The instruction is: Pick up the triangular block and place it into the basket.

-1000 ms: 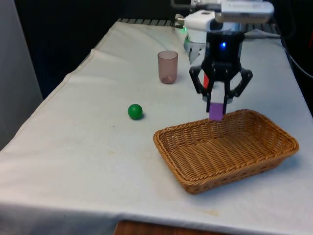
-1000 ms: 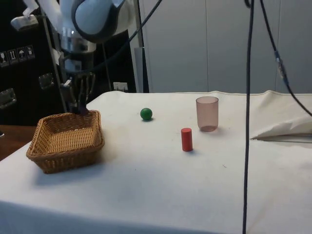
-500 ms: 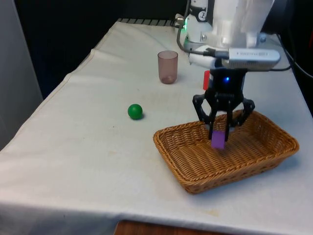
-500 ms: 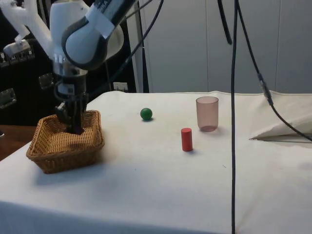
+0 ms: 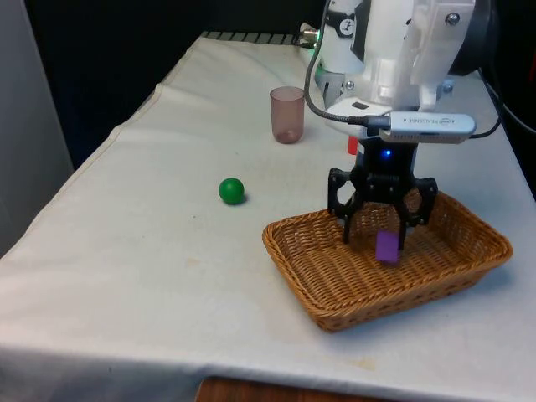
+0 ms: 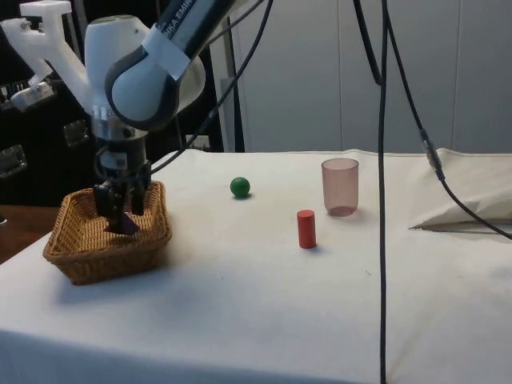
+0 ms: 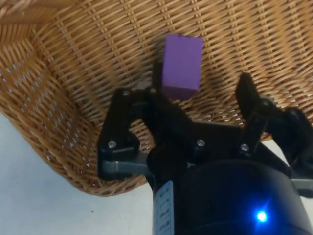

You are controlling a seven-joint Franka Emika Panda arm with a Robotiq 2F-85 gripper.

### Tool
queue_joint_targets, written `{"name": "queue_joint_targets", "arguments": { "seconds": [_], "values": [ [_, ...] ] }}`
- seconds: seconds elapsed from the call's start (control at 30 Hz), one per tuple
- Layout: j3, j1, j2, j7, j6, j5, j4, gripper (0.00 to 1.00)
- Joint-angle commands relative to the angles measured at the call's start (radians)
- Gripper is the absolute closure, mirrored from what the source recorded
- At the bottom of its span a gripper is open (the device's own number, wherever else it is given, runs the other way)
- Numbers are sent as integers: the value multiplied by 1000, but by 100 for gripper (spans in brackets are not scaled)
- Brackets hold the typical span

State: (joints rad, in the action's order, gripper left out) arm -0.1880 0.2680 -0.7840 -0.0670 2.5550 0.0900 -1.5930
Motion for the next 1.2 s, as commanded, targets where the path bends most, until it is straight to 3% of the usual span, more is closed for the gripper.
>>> {"name": "queue_joint_targets", "arguments": {
  "seconds": [0.0, 0.2, 0.3, 0.33, 0.4, 0.67, 0.73, 0.8, 1.17],
  "values": [
    [5, -3, -6, 0, 3, 5, 7, 23],
    [4, -3, -9, -1, 3, 5, 10, 0],
    [11, -7, -8, 3, 5, 12, 8, 0],
    [1, -1, -5, -1, 0, 3, 5, 0],
    [17, -11, -8, 6, 7, 22, 7, 0],
    [5, -1, -9, -1, 0, 13, 8, 0],
    [18, -9, -6, 6, -2, 25, 14, 0],
    [18, -9, -3, 7, -4, 27, 14, 0],
    [7, 7, 58, -4, -58, 18, 17, 0]
  ]
}}
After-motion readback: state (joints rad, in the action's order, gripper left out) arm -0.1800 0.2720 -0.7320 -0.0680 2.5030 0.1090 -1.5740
